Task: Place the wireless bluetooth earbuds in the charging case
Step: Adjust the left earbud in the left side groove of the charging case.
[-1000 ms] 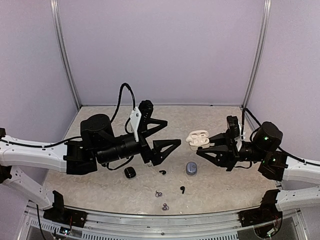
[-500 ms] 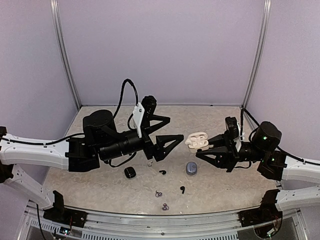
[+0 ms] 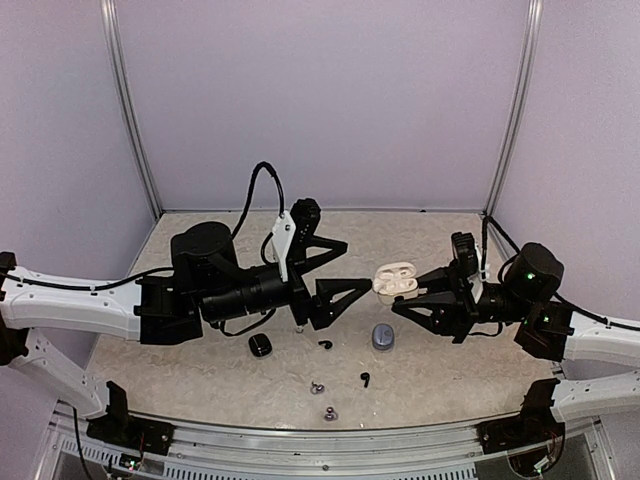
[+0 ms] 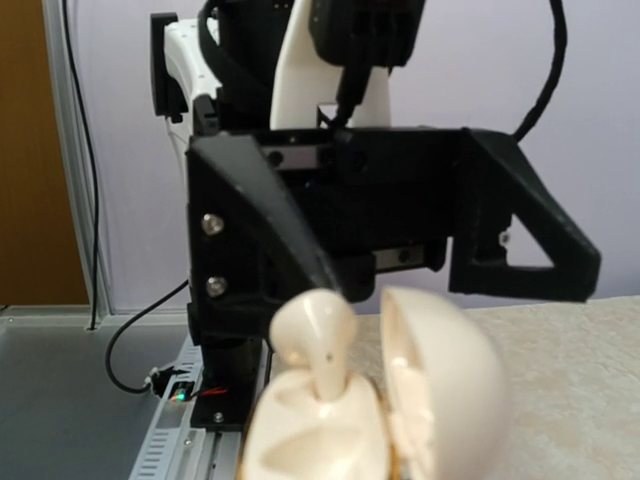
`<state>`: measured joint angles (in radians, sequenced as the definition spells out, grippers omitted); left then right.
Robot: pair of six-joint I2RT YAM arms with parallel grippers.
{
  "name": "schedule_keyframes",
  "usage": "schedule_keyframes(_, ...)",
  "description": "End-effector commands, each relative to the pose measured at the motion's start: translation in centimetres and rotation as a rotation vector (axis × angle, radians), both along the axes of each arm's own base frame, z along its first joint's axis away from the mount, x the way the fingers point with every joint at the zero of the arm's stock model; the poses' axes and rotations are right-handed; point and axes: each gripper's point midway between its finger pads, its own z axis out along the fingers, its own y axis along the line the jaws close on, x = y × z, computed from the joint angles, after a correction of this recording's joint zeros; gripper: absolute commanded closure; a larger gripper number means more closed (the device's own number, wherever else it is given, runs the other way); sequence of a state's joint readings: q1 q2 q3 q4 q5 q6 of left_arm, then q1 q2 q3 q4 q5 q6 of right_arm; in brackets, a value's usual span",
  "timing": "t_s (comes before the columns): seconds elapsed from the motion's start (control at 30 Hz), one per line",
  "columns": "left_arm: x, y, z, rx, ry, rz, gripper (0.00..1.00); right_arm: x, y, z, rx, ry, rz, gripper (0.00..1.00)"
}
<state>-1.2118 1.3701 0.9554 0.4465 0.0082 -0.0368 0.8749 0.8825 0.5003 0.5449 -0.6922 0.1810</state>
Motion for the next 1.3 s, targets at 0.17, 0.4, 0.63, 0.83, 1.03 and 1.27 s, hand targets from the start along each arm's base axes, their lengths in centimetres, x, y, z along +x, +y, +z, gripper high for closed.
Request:
schedule_keyframes(0.17, -1.1, -0.5, 1.5, -0.029, -0.036, -0.051, 0.16, -0.2, -0.2, 2.1, 0.053, -0.024, -0.005, 1.0)
schedule_keyframes(0.4, -1.3, -0.9, 1.8, -0.033, -0.041, -0.062, 0.17, -0.2, -0.1, 1.8, 0.047, -0.018, 0.003, 1.0)
schedule_keyframes(0.63, -2.1, -1.4, 1.7, -0.027, -0.046, -0.095, 0.17, -0.1, 0.0, 1.6, 0.04, -0.01, 0.002, 1.0)
schedule_keyframes(0.83, -2.3, -1.5, 1.8, -0.029, -0.044, -0.106, 0.17, 0.0, 0.0, 1.6, 0.042, -0.007, -0.004, 1.0)
schedule_keyframes(1.03, -2.1, -1.7, 2.0, -0.039, -0.04, -0.101, 0.17, -0.2, 0.0, 1.6, 0.039, -0.004, 0.002, 1.0)
schedule_keyframes(1.27, -2.6, -2.0, 2.0, -0.049, -0.036, -0.132, 0.18, -0.1, 0.2, 1.3, 0.031, -0.004, 0.006, 1.0)
